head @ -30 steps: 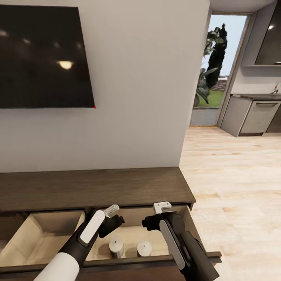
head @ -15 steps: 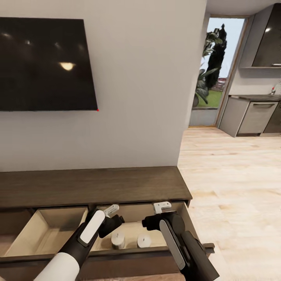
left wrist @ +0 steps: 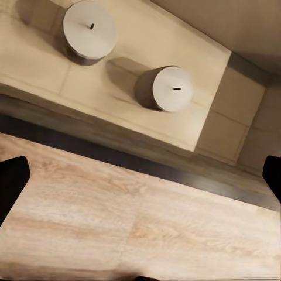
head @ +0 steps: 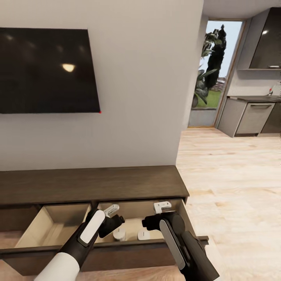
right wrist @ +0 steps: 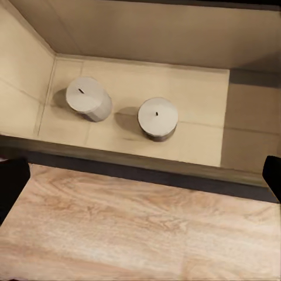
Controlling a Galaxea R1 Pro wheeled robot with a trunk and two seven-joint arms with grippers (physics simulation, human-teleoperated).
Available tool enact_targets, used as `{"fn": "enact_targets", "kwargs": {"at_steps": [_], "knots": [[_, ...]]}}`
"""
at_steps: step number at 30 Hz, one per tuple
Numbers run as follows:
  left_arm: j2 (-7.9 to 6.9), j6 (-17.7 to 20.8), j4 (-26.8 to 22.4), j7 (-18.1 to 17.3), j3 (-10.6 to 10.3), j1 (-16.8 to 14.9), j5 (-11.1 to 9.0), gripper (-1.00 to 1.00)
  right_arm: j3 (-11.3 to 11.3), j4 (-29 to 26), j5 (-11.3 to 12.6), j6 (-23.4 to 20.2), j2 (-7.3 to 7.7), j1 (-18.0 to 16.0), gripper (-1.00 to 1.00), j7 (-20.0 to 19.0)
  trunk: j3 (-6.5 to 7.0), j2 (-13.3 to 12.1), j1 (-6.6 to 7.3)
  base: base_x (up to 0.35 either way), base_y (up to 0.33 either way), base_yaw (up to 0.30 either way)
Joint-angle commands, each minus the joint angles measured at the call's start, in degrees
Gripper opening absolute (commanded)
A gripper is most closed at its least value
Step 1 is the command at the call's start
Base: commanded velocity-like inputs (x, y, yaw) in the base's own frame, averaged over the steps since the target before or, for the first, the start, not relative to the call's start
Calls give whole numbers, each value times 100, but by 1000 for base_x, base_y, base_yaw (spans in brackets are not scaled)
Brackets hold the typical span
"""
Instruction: Place each of the two pumpkins and all three candles from the living room inside a cabinet in the living room (use any cabinet), then make sure every cabinet is closed, and position the cauldron so it is next to a table in the living room.
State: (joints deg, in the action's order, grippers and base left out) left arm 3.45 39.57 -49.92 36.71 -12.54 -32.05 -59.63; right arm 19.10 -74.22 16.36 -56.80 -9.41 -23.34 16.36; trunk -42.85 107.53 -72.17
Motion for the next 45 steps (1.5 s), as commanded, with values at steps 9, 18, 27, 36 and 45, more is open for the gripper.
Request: {"fn": "enact_targets", "kwargs": {"at_steps": [9,18,27,36,45], "knots": [[-2,-2,-9,64,-12,-3,-58,100,6,-12,66,-15,0,-4,100,60,157,-359,202,-327,0,0],[2,-2,-9,66,-13,-3,-58,100,6,-13,69,-19,0,-4,100,60,318,-720,400,-331,0,0],[7,-2,-8,81,-27,-3,-10,100,6,-14,69,-19,7,-4,100,60,336,-760,422,-330,0,0],[-1,-4,-9,90,-29,-3,12,100,6,-13,69,-24,9,-4,100,60,336,-760,422,-226,-12,0],[-2,-10,-14,85,-23,-3,13,100,6,-14,69,-24,9,-4,100,60,348,-760,422,-173,-136,49]]}}
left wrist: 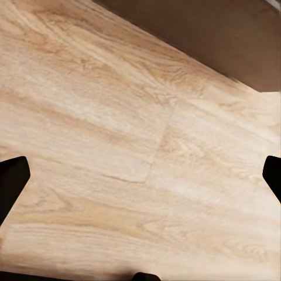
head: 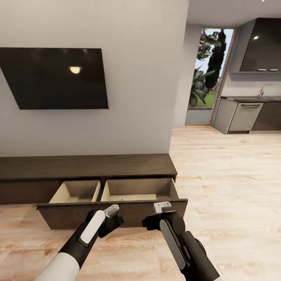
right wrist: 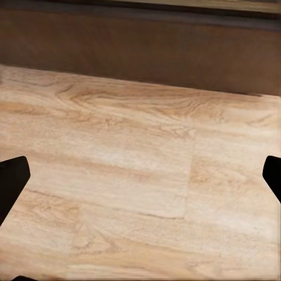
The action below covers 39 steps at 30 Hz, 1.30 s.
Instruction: Place each of the two pumpkins and all three candles from the living room inside a cabinet in the living room (use any cabinet), then make sure every cabinet is closed, and position the cauldron so it is next to a table in the living room.
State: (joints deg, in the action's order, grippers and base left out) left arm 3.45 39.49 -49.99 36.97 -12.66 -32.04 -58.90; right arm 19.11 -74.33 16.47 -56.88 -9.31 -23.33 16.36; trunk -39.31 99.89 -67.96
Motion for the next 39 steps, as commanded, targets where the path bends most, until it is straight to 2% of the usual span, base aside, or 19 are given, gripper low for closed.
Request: {"fn": "enact_targets", "kwargs": {"at_steps": [1,9,17,23,28,36,39], "knots": [[-3,-2,-9,58,-10,-4,-63,100,5,-4,58,-14,0,-5,100,60,-5,3,1,-39,-37,15],[-3,-3,-33,56,-6,-4,-60,100,5,-3,58,-9,7,-5,100,60,-5,3,1,-7,-6,3],[-7,-3,-200,57,-4,-4,-60,100,5,-3,58,-4,13,-5,100,54,-148,324,-175,0,0,0],[-203,196,-393,204,190,32,-233,100,9,-197,67,-198,43,-5,100,64,-148,323,-174,-45,9,0],[-366,300,-458,208,346,32,-250,100,10,-261,59,-125,51,-5,100,61,-148,323,-174,-88,1,0],[-624,296,-467,209,352,33,-271,100,16,-257,58,-32,51,-5,100,60,-147,323,-174,-279,0,4],[-622,296,-469,208,352,34,-271,100,21,-257,58,-29,42,-5,100,68,-142,323,-174,-227,-30,150]]}}
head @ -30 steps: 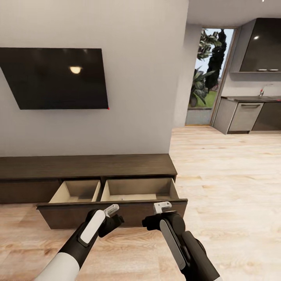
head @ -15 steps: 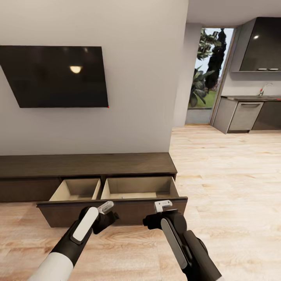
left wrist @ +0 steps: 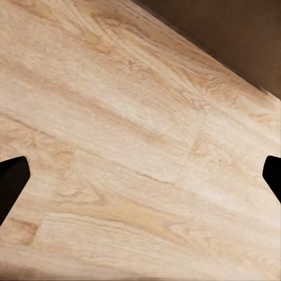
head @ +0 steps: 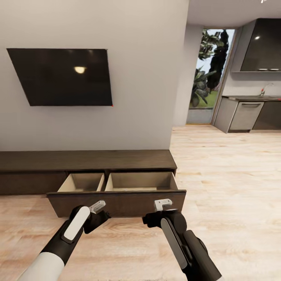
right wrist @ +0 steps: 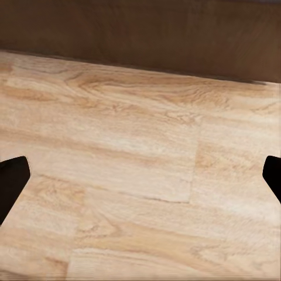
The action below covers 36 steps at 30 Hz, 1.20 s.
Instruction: Place each of the two pumpkins and all three candles from the living room inside a cabinet in the living room (use any cabinet), then make sure every cabinet is closed, and position the cauldron so it is next to a table in the living room.
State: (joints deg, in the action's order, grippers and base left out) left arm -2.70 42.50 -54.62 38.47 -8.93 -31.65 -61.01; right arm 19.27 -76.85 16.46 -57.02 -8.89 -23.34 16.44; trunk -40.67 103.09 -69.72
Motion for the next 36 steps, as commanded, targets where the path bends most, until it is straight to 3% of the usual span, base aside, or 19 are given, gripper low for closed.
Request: {"fn": "enact_targets", "kwargs": {"at_steps": [1,17,23,36], "knots": [[-5,-5,-6,57,-21,-6,-60,100,5,-5,59,-17,1,-4,100,63,-4,3,2,-107,-18,216],[-2,-5,-5,55,-29,-4,-62,100,13,3,59,-14,2,-4,100,70,0,3,2,-19,-2,39],[-2,-5,-5,55,-29,-7,-60,100,14,2,59,-3,-3,-4,100,73,7,3,2,-235,0,81],[15,-5,-10,51,-41,-4,-52,100,15,3,59,-10,-7,-4,100,78,40,3,2,-296,-117,246]]}}
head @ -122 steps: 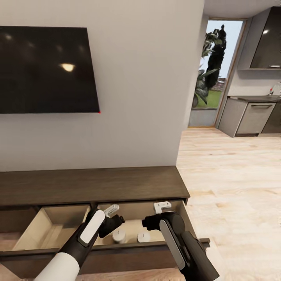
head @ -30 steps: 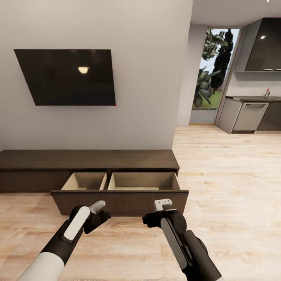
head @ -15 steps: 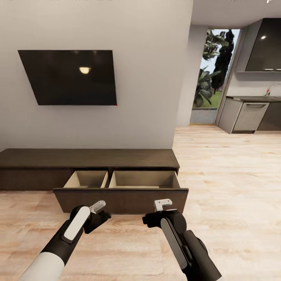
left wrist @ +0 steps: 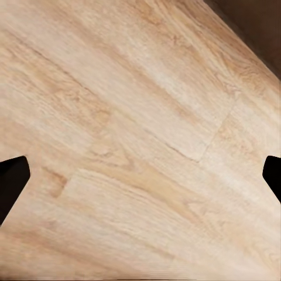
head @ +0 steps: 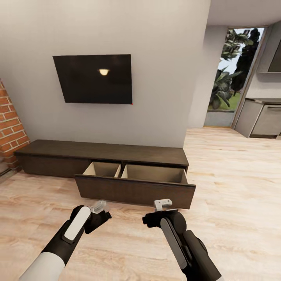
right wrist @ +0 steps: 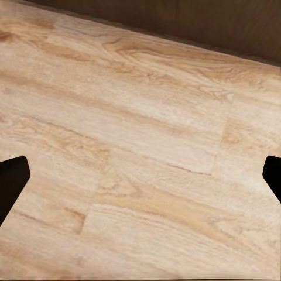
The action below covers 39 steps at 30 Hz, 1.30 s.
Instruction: Place each of the two pumpkins and all three candles from the living room inside a cabinet in the living room (use any cabinet), then make sure every cabinet is closed, and position the cauldron so it is next to a table in the living room.
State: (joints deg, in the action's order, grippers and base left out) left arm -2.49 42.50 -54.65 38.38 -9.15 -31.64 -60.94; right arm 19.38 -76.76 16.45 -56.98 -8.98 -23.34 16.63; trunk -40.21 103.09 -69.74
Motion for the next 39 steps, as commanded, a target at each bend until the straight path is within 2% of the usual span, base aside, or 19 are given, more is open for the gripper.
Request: {"fn": "enact_targets", "kwargs": {"at_steps": [1,16,30,39], "knots": [[-4,-6,-7,61,-21,-6,-59,100,5,-6,60,-15,1,-4,100,60,-3,3,4,-294,-151,260],[-4,-5,-10,55,-26,-8,-58,100,5,-4,60,-15,1,-4,100,60,12,3,4,-319,-40,267],[5,-5,-10,55,-17,-6,-59,100,5,10,60,-17,-7,-4,100,62,12,3,4,-294,164,271],[1,-5,-10,55,-17,-6,-67,100,5,25,60,-15,-4,-4,100,68,12,3,4,-193,242,273]]}}
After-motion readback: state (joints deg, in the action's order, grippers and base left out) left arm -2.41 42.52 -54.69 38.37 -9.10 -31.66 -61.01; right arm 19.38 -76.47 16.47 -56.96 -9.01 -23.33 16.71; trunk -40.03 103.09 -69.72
